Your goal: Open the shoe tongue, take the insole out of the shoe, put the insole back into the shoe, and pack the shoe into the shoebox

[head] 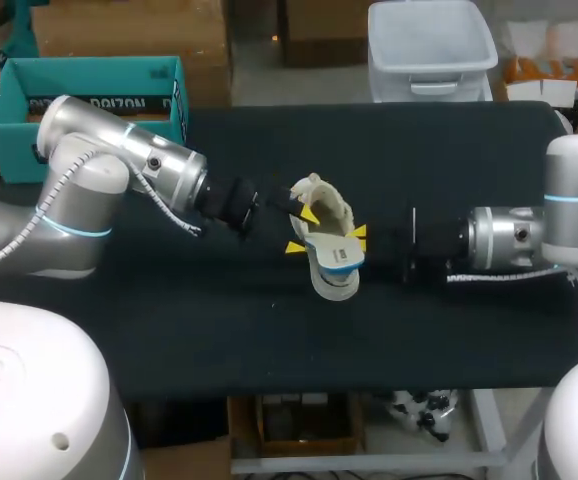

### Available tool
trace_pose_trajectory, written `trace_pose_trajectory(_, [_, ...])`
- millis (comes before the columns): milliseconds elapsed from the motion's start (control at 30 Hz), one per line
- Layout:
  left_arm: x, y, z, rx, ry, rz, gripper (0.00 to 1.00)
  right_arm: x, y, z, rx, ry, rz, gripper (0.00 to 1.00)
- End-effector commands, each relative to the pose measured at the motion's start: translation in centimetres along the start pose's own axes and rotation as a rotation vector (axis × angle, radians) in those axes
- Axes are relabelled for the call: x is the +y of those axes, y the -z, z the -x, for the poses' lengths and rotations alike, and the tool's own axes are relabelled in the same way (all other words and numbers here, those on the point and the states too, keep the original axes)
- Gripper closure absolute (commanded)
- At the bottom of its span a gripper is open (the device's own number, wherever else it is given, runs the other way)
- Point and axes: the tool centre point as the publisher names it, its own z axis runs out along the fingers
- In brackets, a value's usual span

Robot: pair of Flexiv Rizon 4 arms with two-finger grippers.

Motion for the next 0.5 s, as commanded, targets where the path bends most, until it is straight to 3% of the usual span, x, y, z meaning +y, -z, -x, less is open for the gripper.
trace_pose_trajectory(33, [0.12,-0.75,0.03,-0.016,-0.004,0.005,0.6,0.21,0.07,-0.07,-0.001,-0.003,-0.007,1.0])
trace_pose_trajectory(100, [0.26,-0.88,0.17,-0.021,-0.003,0.003,0.56,0.25,0.1,-0.09,-0.001,-0.005,-0.008,1.0])
trace_pose_trajectory(233, [0.48,-1.23,0.23,-0.023,-0.006,0.014,0.6,0.29,0.23,-0.19,0.0,-0.009,-0.007,1.0])
trace_pose_trajectory(267, [0.56,-1.33,0.22,-0.021,-0.006,0.015,0.65,0.29,0.25,-0.2,0.0,-0.009,-0.007,1.0])
trace_pose_trajectory(333, [0.74,-1.5,0.26,-0.019,-0.006,0.02,0.96,0.31,0.25,-0.23,0.0,-0.01,-0.007,1.0])
trace_pose_trajectory(367, [0.81,-1.54,0.3,-0.015,-0.003,0.021,1.0,0.34,0.24,-0.25,-0.001,-0.01,-0.008,1.0])
trace_pose_trajectory(500, [1.09,-1.69,0.36,0.006,-0.007,0.037,1.0,0.43,0.17,-0.26,-0.001,-0.01,-0.013,1.0])
